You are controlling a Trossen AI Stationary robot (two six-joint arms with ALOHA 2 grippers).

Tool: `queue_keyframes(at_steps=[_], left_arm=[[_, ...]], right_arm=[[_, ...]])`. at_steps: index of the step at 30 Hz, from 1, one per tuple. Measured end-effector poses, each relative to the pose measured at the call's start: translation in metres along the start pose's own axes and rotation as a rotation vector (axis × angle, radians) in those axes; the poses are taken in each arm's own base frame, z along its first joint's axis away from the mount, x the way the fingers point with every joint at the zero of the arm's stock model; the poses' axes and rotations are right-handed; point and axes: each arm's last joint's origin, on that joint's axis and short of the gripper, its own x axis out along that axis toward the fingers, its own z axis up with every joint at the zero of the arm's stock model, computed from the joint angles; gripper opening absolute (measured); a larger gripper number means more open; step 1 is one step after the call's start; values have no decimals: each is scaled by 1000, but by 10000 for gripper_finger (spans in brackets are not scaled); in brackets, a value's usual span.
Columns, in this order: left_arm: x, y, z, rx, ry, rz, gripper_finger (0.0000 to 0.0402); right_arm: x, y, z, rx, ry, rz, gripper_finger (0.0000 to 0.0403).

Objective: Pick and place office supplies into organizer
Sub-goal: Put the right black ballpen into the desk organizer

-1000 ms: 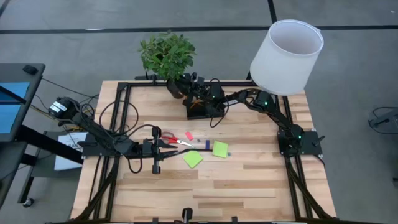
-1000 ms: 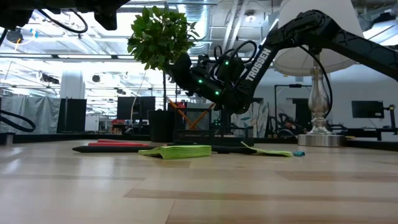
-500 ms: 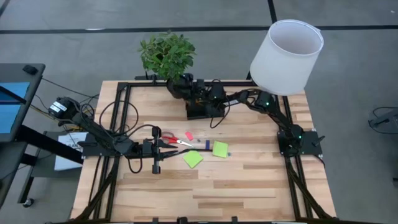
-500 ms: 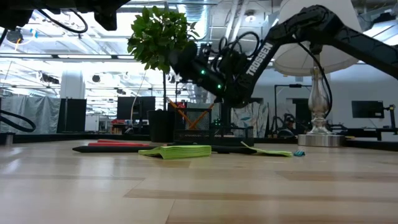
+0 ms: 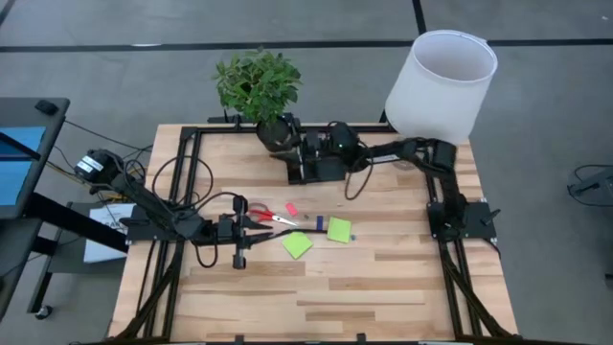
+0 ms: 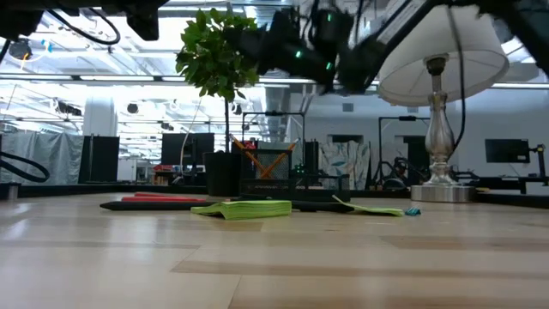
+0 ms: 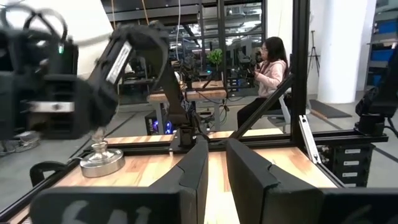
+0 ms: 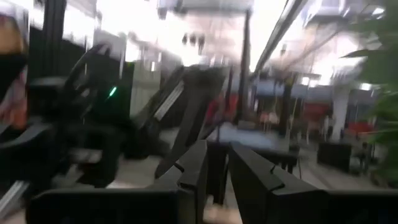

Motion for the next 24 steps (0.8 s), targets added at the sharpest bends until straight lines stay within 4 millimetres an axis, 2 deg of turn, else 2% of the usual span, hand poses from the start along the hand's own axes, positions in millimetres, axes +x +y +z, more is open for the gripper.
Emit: queue_keyframes(at_steps=[7, 13, 18, 24], left_arm=[[0, -1, 0, 3, 0, -4, 51], [0, -1, -1, 8, 7, -10, 51], [0, -1, -1, 26, 6, -9, 51], [0, 0, 2, 78, -18, -5, 51]], right_arm=[[7, 53, 45, -114, 290, 14, 62], [-3, 91, 71, -130, 537, 16, 62], [-19, 114, 71, -51, 793, 4, 62], [-30, 131, 54, 101, 992, 14, 62]])
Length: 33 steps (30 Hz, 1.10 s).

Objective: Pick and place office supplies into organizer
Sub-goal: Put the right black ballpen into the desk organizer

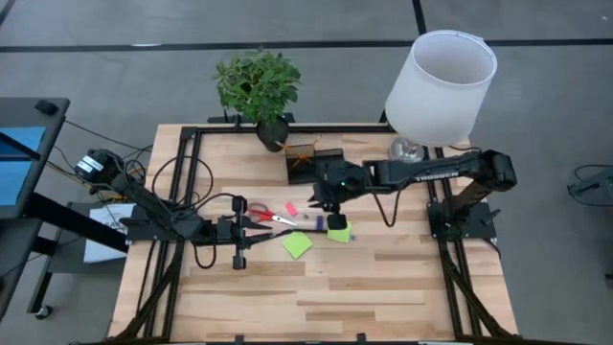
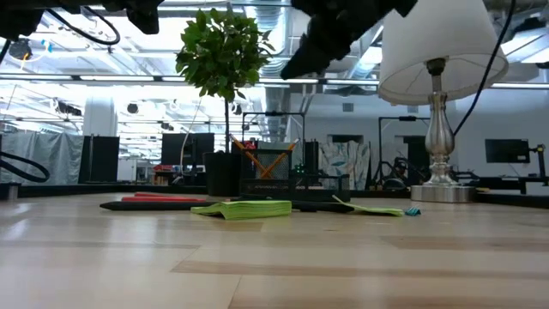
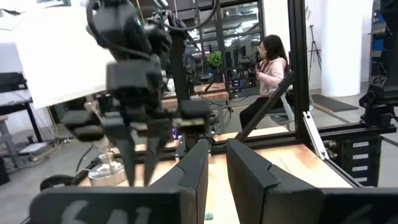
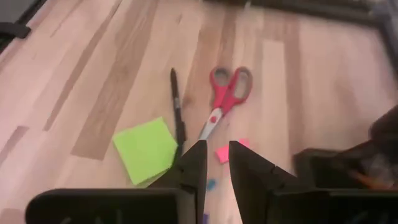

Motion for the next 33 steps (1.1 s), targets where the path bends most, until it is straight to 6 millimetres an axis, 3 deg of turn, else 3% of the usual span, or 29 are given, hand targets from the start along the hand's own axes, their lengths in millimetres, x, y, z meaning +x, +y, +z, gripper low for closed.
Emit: queue_keyframes(at_steps=[3, 10, 14, 24, 33], left_arm=[[0, 0, 1, 11, -11, 3, 51], [0, 0, 1, 29, -10, 0, 51], [0, 0, 1, 28, -12, 0, 51], [0, 0, 1, 28, -9, 0, 51], [0, 0, 1, 28, -10, 0, 51]], right_arm=[[16, 9, -17, 37, 44, 23, 62], [55, 22, -50, 87, -46, 27, 62], [65, 22, -56, 108, -145, 2, 62], [100, 33, -94, 183, -178, 3, 62], [119, 39, -105, 182, -200, 11, 62]])
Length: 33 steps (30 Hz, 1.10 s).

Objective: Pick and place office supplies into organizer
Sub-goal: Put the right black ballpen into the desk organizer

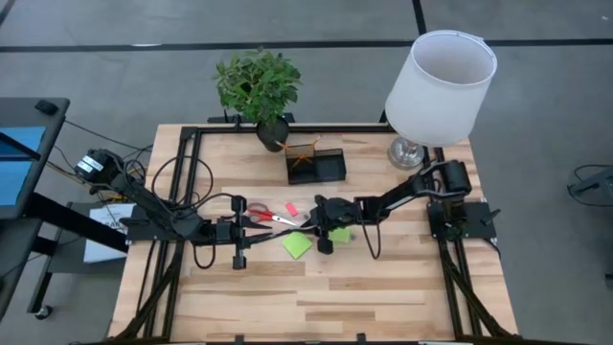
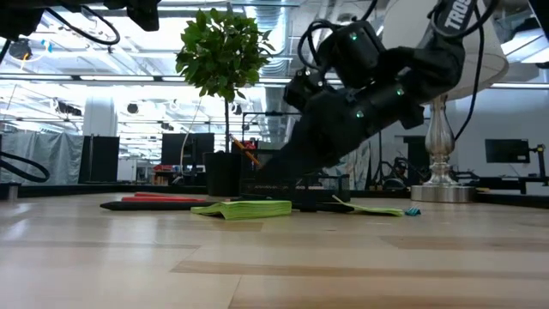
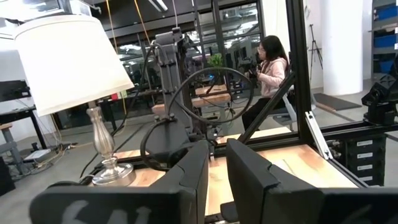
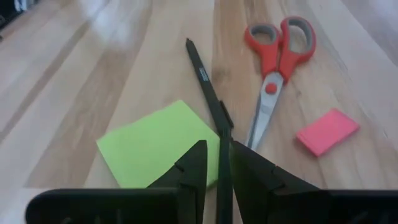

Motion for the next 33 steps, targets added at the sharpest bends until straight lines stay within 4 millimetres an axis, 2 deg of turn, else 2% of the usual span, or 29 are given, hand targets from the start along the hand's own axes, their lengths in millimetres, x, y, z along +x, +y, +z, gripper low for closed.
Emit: queue_keyframes(at_steps=[13, 33], left_arm=[[0, 0, 0, 0, 0, 0, 51], [0, 0, 1, -5, -8, 1, 51]], right_arm=[[1, 7, -1, -10, 1, -1, 62], [1, 6, -4, -10, 29, -7, 62]])
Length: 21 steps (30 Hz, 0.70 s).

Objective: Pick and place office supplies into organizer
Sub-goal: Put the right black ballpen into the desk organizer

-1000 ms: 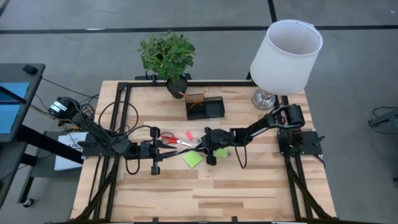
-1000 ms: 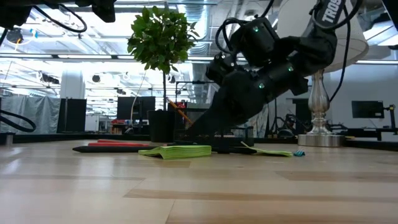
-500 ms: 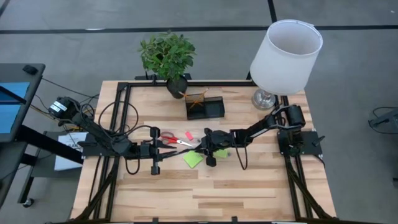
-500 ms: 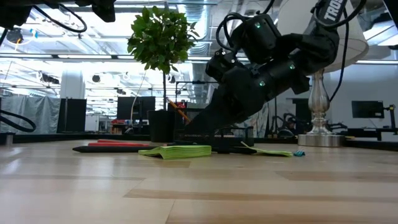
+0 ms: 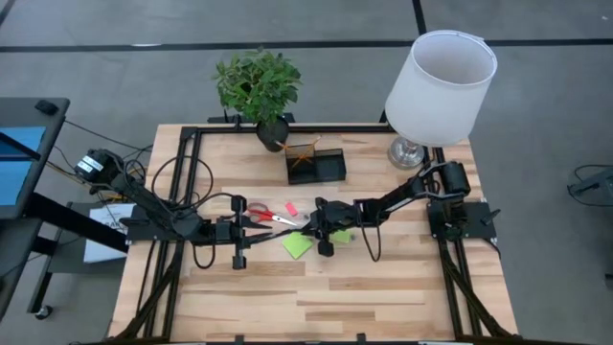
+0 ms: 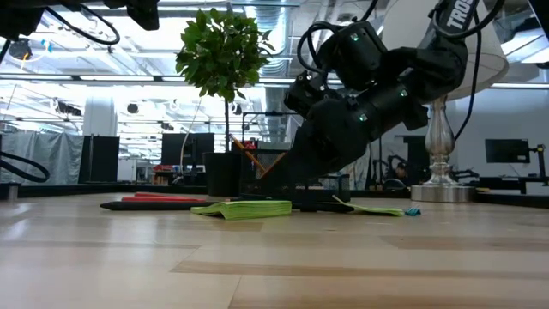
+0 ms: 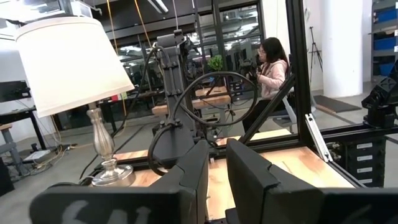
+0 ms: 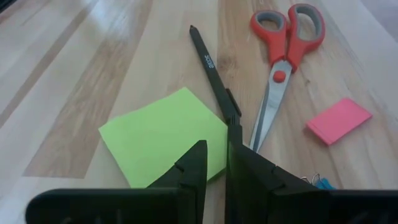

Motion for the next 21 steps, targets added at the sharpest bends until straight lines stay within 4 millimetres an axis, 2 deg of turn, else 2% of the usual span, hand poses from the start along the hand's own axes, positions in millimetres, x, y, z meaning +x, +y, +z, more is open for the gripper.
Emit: queue_keyframes(at_steps=[21], left_arm=[[0, 0, 1, -7, -13, 1, 51]], right_arm=[[0, 0, 0, -7, 2, 3, 62]])
